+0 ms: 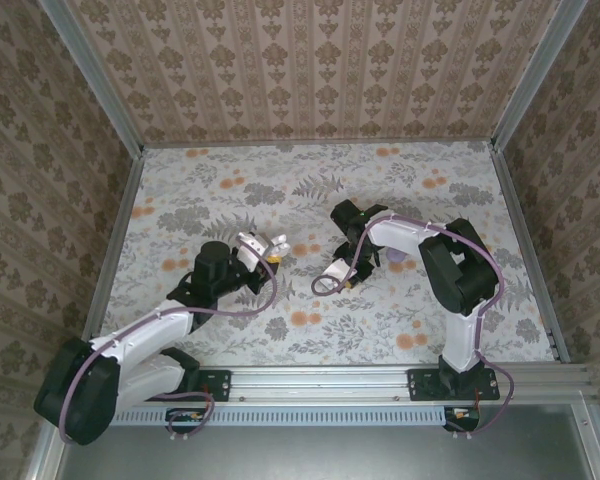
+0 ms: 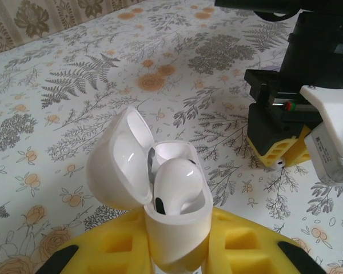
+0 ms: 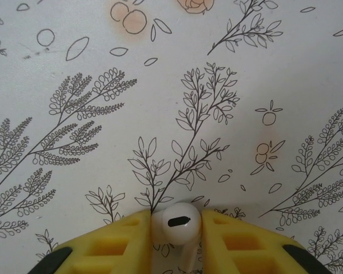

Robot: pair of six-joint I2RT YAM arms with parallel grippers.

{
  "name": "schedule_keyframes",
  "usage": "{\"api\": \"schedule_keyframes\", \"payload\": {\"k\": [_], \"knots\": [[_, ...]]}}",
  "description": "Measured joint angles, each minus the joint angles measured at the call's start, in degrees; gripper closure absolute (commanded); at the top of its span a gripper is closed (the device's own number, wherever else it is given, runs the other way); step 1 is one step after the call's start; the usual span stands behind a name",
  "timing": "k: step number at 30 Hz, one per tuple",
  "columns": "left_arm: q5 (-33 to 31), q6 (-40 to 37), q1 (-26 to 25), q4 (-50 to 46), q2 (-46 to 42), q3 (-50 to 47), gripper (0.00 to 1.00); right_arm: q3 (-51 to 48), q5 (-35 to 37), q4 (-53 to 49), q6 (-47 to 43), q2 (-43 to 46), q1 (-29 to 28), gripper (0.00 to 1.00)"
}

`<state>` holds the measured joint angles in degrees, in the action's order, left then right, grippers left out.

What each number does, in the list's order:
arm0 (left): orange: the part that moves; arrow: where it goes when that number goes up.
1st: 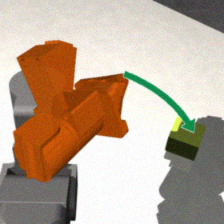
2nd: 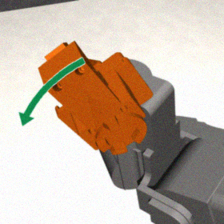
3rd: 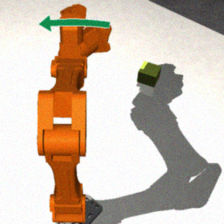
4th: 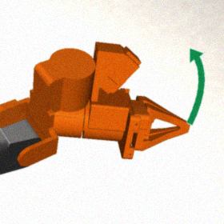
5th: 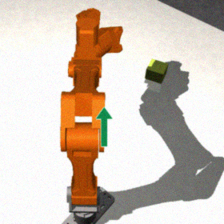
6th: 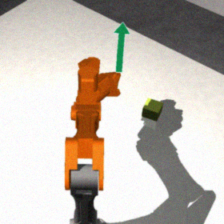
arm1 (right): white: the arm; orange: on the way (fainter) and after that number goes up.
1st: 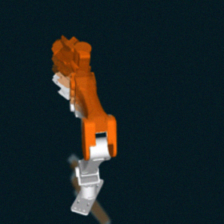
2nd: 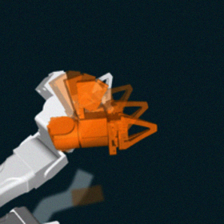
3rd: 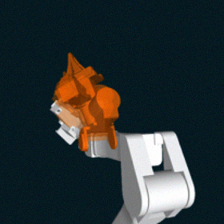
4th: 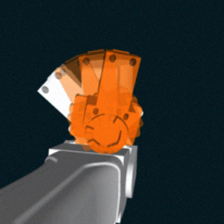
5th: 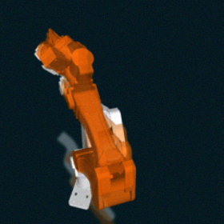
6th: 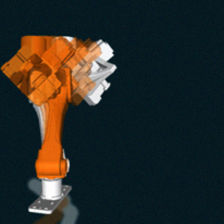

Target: Insert the wireless bluetooth earbuds into the charging case

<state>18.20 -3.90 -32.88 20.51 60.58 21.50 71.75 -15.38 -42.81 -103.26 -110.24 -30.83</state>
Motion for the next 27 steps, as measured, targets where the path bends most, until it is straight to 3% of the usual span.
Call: {"api": "schedule_keyframes", "payload": {"k": [12, 18, 27], "knots": [[0.9, 0.0, 0.0, 0.6, 1.9, 0.0, 0.80, -1.7, -0.8, 2.9, 6.3, 2.8, 0.0, 0.78], [1.3, 0.6, 0.0, 5.6, 4.7, 0.0, 0.80, -7.7, -6.6, 11.1, 19.0, 12.4, 0.3, 0.78], [2.0, 1.3, -0.6, 15.3, 11.8, 0.0, 0.80, -22.8, -14.4, 32.2, 44.9, 25.5, 2.9, 0.79]]}}
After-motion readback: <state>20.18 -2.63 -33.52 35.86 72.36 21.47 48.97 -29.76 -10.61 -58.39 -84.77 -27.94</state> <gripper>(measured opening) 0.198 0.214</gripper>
